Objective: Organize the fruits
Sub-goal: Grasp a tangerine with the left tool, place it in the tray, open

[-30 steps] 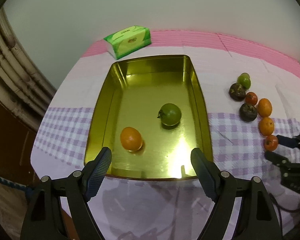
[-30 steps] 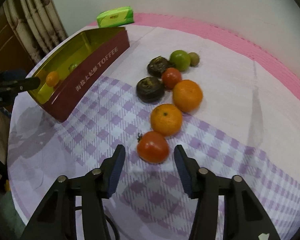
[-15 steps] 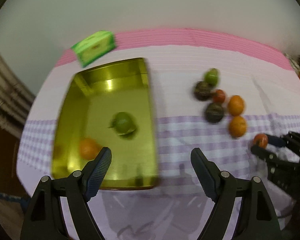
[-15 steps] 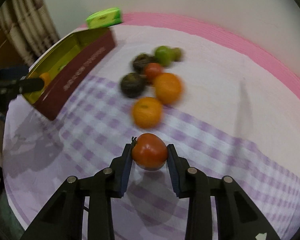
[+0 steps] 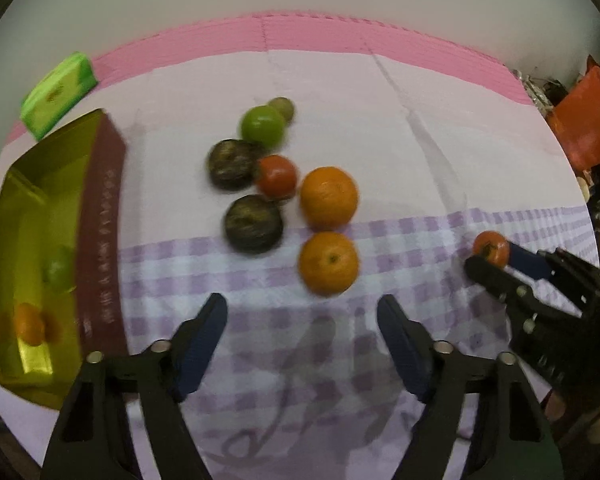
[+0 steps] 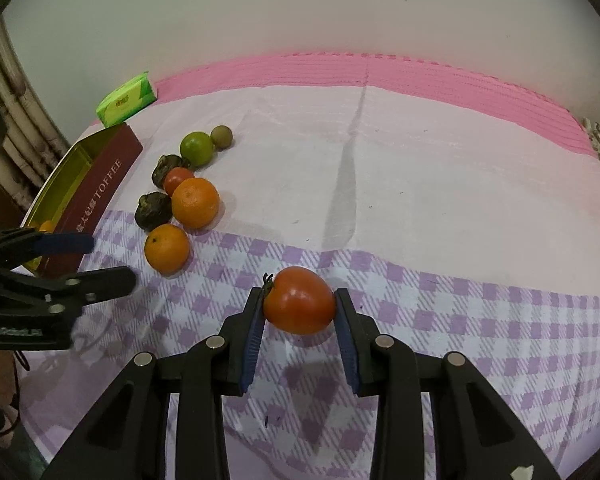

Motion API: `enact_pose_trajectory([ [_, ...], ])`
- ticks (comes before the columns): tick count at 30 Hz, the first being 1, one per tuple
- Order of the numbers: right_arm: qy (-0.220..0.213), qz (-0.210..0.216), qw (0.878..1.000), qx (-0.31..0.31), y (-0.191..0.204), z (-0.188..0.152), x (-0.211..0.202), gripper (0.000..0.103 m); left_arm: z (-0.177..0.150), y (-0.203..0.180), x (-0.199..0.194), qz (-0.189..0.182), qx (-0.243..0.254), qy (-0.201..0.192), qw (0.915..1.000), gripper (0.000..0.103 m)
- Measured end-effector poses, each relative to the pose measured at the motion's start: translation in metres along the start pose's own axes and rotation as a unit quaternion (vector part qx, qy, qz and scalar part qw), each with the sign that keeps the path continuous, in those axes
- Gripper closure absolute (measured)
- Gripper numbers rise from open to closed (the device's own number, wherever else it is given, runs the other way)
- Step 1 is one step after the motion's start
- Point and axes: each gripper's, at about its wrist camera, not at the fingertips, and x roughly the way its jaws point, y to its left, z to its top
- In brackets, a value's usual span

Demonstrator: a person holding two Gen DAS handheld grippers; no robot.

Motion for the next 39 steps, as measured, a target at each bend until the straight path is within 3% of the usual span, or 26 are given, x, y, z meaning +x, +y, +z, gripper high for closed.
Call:
enact_pose_trajectory([
  [11,0.007,0.013,1.0,0.01,-0.003,0.0,0.003,0.071,0.021,-0.015,0.032,-0.007,0.001,0.016,0.9998,0.064],
  [19,0.011,0.01,1.0,0.012,-0.001,0.001,0.006,0.071,0.012,-0.001,-0.011,-0.014,-0.003,-0.01,0.9999,0.066],
  [22,0.012,0.007,1.0,0.013,-0.002,0.001,0.006,0.071,0.01,0.028,-0.042,-0.002,-0.026,-0.041,0.9988,0.066],
  [27,0.011,0.001,1.0,0.011,-0.001,0.0,0.006,0.071,0.006,0.102,-0.082,0.075,-0.073,-0.087,0.9907,0.066],
  [33,0.014,-0.008,1.0,0.006,0.003,0.0,0.008,0.071,-0.001,0.19,-0.076,0.129,-0.134,-0.069,0.9801,0.066],
  [39,0.016,-0.019,1.0,0.0,0.006,-0.001,0.011,0.071,-0.004,0.23,-0.049,0.126,-0.16,-0.039,0.9784,0.066],
])
